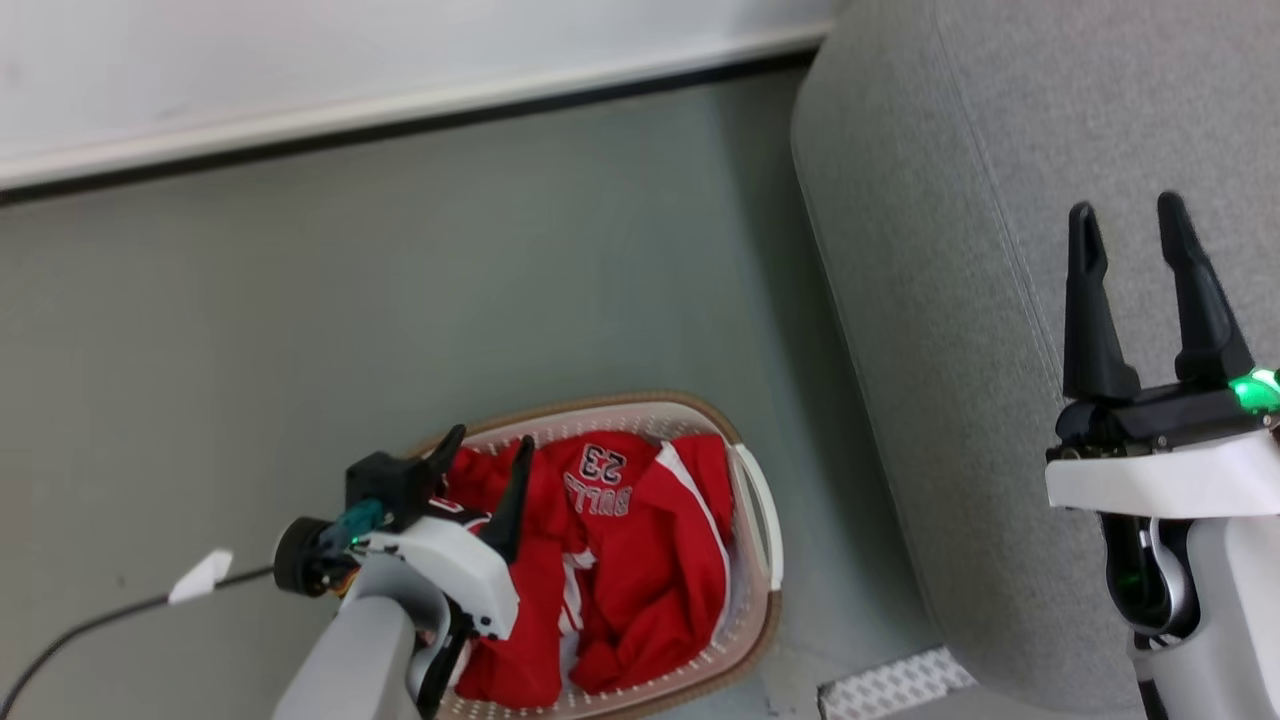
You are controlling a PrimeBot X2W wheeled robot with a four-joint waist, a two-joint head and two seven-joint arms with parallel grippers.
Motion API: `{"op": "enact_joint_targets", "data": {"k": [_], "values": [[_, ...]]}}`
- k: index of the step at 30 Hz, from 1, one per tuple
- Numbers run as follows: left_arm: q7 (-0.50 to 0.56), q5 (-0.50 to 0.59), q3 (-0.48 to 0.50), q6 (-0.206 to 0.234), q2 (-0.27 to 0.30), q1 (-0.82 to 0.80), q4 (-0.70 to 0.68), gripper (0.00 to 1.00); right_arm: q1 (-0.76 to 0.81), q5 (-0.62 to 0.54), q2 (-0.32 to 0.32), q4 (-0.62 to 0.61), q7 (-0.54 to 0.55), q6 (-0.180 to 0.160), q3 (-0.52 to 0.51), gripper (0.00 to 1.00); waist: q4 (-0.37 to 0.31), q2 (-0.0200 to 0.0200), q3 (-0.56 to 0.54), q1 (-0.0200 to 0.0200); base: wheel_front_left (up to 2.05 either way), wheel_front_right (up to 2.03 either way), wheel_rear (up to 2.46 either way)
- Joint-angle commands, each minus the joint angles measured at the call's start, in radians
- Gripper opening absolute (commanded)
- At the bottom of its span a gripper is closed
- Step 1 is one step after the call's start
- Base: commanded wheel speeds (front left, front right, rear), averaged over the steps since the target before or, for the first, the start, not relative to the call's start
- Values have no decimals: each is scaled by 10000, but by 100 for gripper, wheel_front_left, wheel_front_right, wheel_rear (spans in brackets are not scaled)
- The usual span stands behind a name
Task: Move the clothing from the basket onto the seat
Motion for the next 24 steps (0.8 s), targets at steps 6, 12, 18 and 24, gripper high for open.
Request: {"op": "enact_joint_targets", "data": {"k": [6,12,18,24], "values": [[152,295,-1063,-46,398,-1394,2038,100,-618,105,270,-431,-23,-21,-52,100,-811,-1,1515,-3,0,0,0],[412,354,-2404,-49,622,-2326,3372,100,-952,173,510,-649,-25,-21,9,100,-1264,-1,2384,-3,0,0,0],[754,191,-3309,-30,839,-3072,4271,100,-1220,375,626,-771,-23,-21,107,100,-1782,-1,3181,-3,0,0,0],[1229,-3,-3737,-31,1031,-3818,4921,100,-1553,1144,633,-1092,-25,-21,170,100,-2256,-1,3978,-3,0,0,0]]}}
